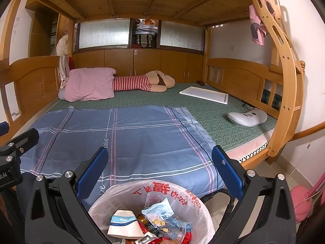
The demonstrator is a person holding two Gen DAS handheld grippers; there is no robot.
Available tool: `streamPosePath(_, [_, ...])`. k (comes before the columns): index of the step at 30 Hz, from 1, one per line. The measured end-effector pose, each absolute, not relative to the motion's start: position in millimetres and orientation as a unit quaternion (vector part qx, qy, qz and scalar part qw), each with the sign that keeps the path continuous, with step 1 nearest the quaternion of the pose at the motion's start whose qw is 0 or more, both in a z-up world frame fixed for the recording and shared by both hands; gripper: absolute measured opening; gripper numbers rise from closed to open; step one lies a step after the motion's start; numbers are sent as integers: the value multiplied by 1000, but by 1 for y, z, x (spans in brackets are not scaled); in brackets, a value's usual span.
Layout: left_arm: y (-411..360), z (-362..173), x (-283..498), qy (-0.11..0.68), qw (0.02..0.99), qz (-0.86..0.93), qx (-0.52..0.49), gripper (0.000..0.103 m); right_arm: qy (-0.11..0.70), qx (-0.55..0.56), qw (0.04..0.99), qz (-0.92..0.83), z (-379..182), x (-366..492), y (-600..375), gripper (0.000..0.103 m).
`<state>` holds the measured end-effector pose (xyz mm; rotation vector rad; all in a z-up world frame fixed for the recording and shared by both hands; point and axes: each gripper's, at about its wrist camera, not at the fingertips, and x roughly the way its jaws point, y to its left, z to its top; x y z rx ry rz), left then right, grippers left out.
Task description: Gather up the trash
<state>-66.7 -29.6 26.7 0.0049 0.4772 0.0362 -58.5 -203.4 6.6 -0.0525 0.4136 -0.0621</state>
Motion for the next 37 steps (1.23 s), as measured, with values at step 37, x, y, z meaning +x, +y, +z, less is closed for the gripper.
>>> streamPosePath(37, [-24,19,-56,257,966,31,-13,100,216,-22,976,-32,3,-51,-200,100])
